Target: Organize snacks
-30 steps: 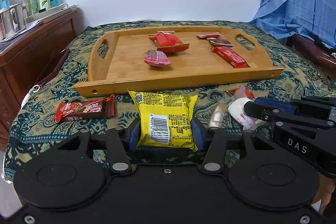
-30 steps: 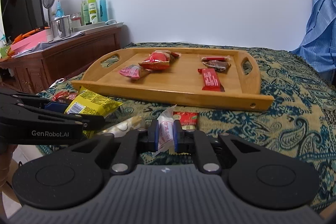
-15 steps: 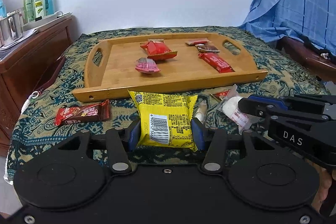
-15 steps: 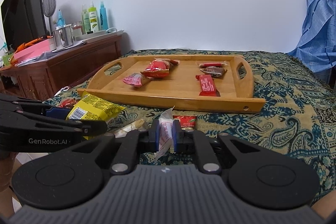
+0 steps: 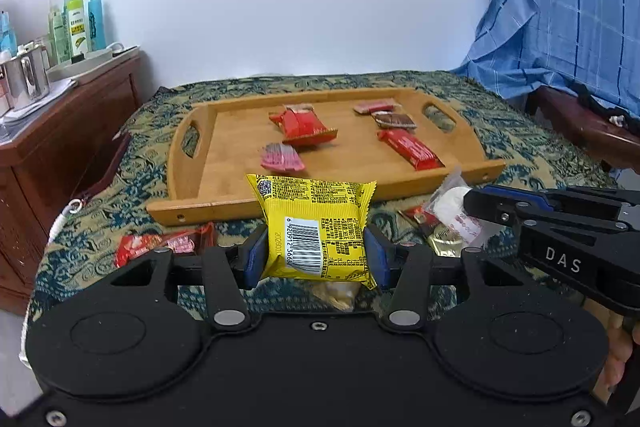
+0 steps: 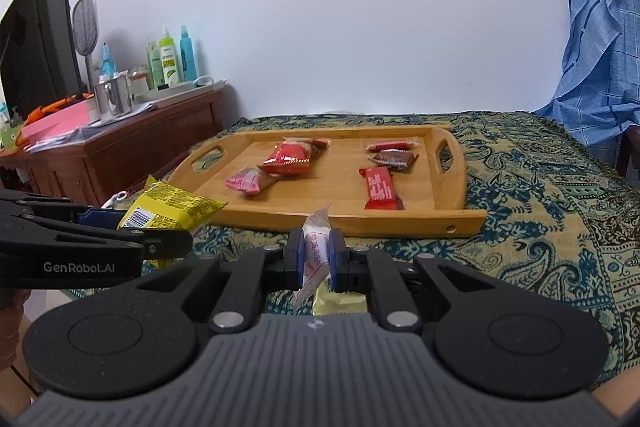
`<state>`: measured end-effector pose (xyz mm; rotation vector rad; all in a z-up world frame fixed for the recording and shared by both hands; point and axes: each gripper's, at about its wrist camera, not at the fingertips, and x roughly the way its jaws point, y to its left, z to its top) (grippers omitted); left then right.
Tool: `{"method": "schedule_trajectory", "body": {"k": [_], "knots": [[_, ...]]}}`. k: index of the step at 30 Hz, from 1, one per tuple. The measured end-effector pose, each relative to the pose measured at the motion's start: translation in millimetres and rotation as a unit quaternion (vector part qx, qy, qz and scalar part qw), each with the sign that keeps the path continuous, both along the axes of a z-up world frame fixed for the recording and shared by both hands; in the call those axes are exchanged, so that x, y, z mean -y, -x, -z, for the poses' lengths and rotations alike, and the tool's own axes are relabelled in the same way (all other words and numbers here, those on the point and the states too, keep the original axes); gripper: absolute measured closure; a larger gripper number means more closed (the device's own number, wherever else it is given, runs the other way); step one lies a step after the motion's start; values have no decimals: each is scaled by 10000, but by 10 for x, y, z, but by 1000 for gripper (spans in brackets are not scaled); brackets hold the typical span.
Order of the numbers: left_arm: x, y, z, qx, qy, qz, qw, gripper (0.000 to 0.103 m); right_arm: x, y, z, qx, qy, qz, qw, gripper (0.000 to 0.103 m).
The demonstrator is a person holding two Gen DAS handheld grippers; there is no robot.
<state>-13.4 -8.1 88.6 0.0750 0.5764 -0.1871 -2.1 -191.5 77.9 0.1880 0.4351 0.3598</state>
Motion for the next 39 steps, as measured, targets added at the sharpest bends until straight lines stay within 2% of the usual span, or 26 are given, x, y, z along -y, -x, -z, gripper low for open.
{"method": "schedule_trajectory", "body": {"k": [10,15,18,20,21,22,30,39], "knots": [[-88,-208,-163,154,18,-163,9997,55,60,-187,-152,199,-162,184,9995,91],[-126,-294,-170,148,71,-239,9996,55,57,-284,-164,213,-84,240,9995,90],[-136,-286,-109,94,54,-214,9997,55,74,-272,-47,-11,53,183,9998,84],[-137,-284,-51,22,41,-207,9998,55,95,-238,67,-161,160,155,9996,83],[-138,-286,-23,-16,41,-206,9998,55,108,-209,119,-222,180,131,9995,75],[-141,-292,4,-55,44,-204,9998,55,121,-176,164,-274,185,113,9994,62],[-143,-361,112,-138,48,-247,9996,55,-1,-166,257,-281,446,13,9986,39],[-143,-420,183,-226,29,-267,9994,55,-273,-563,342,-613,791,-29,9950,36]]}}
